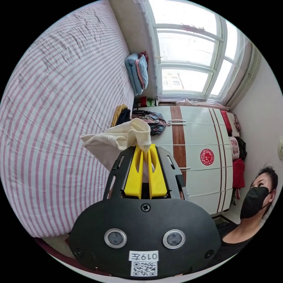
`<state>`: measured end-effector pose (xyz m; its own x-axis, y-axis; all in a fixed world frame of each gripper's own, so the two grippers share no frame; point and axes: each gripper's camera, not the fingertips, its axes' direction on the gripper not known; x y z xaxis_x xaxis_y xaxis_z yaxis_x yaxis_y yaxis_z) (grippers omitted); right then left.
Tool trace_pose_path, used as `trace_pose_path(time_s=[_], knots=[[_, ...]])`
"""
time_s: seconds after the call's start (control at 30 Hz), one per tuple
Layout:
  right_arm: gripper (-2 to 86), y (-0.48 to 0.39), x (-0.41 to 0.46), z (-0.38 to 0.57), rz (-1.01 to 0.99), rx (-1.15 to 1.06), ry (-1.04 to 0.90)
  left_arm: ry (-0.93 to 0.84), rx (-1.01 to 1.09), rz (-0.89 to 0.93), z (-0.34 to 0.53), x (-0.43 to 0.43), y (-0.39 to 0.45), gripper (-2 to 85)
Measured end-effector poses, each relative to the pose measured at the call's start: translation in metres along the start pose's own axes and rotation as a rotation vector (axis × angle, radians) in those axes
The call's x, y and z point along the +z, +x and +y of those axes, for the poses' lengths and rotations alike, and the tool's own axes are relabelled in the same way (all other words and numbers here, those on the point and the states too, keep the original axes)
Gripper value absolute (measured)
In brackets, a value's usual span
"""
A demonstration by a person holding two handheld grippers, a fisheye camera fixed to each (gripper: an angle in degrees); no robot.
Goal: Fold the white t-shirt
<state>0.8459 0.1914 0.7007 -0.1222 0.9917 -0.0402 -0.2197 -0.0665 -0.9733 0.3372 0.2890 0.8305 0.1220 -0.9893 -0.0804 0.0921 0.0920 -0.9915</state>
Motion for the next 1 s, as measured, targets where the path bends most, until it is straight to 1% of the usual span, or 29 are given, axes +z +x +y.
trace_pose_path(time_s=[0.07, 0.1, 0.17, 0.2, 0.27, 0.4, 0.5, 0.57, 0.63, 0.7, 0.73, 0.8, 0.83, 0.9, 0.97, 1.0], knots=[[-0.6, -0.013, -0.044, -0.035, 0.029, -0.014, -0.055, 0.069, -0.002, 0.032, 0.022, 0.058, 0.005, 4.2], [-0.6, -0.022, -0.070, -0.058, 0.044, -0.014, -0.084, 0.086, -0.011, 0.036, 0.027, 0.072, 0.005, 4.2], [-0.6, -0.039, -0.105, -0.091, 0.046, -0.037, -0.119, 0.136, -0.078, 0.053, 0.040, 0.124, 0.002, 4.2], [-0.6, -0.051, -0.125, -0.113, 0.059, -0.057, -0.134, 0.147, -0.092, 0.059, 0.042, 0.136, 0.000, 4.2], [-0.6, -0.070, -0.150, -0.146, 0.073, -0.088, -0.153, 0.180, -0.107, 0.038, 0.041, 0.182, 0.001, 4.3], [-0.6, -0.107, -0.191, -0.230, 0.091, -0.142, -0.172, 0.208, -0.104, 0.053, 0.016, 0.244, 0.001, 4.2], [-0.6, -0.143, -0.210, -0.287, 0.078, -0.240, -0.185, 0.232, -0.030, 0.094, -0.020, 0.288, 0.013, 4.2], [-0.6, -0.168, -0.220, -0.315, 0.068, -0.317, -0.200, 0.267, 0.063, 0.131, -0.045, 0.315, 0.028, 4.2], [-0.6, -0.191, -0.234, -0.343, 0.045, -0.409, -0.225, 0.304, 0.123, 0.172, -0.055, 0.331, 0.032, 4.2], [-0.6, -0.197, -0.244, -0.360, 0.055, -0.459, -0.266, 0.334, 0.187, 0.200, -0.058, 0.348, 0.026, 4.2], [-0.6, -0.194, -0.252, -0.370, 0.072, -0.477, -0.289, 0.341, 0.219, 0.214, -0.058, 0.361, 0.014, 4.2], [-0.7, -0.178, -0.262, -0.383, 0.102, -0.469, -0.335, 0.347, 0.240, 0.183, -0.053, 0.380, -0.014, 4.2], [-0.7, -0.161, -0.267, -0.390, 0.134, -0.434, -0.371, 0.353, 0.228, 0.129, -0.046, 0.392, -0.039, 4.2], [-0.6, -0.131, -0.271, -0.397, 0.203, -0.359, -0.426, 0.355, 0.160, 0.076, -0.031, 0.411, -0.086, 4.2], [-0.6, -0.105, -0.275, -0.401, 0.263, -0.265, -0.463, 0.356, 0.029, 0.010, -0.007, 0.429, -0.139, 4.2], [-0.5, -0.093, -0.277, -0.401, 0.279, -0.218, -0.482, 0.355, 0.005, -0.006, -0.001, 0.433, -0.148, 4.2]])
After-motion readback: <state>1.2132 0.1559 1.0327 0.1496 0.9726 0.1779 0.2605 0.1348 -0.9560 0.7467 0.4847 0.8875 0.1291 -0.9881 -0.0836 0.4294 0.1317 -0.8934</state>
